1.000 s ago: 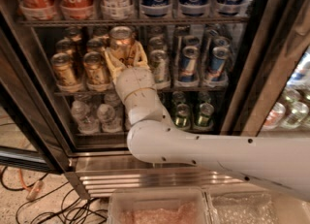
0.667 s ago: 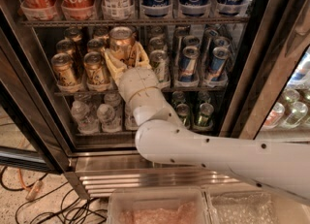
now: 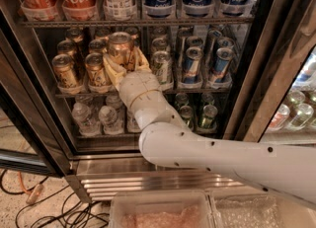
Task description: Pick orange can from middle shelf of fridge
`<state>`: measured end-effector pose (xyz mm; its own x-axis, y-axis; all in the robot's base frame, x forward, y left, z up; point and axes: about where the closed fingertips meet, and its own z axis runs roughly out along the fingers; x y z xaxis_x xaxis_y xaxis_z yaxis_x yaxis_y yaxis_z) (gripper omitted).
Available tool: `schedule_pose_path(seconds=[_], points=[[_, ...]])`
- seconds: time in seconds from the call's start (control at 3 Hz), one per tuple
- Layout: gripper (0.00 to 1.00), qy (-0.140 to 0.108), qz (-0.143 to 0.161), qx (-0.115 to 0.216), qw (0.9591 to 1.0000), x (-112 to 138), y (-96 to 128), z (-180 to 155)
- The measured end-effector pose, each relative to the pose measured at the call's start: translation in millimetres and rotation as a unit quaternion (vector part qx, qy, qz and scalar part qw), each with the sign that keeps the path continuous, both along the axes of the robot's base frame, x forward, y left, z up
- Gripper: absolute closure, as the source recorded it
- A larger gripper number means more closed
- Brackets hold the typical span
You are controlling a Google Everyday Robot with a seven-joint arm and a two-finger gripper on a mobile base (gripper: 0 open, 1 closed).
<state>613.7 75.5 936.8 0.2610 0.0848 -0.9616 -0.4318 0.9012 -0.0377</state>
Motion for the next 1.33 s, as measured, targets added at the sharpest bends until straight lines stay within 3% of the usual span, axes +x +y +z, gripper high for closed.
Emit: schedule_pose_path(seconds=[0.33,1.0,1.33], points=[[1.0,-0.004,0.005,0.01,0.9999,-12,4,4],[1.0,-0.009,0.047,0.042,0.998,-92,21,28],[1.0,0.009,0.068,0.06,0.9959,-137,36,31]])
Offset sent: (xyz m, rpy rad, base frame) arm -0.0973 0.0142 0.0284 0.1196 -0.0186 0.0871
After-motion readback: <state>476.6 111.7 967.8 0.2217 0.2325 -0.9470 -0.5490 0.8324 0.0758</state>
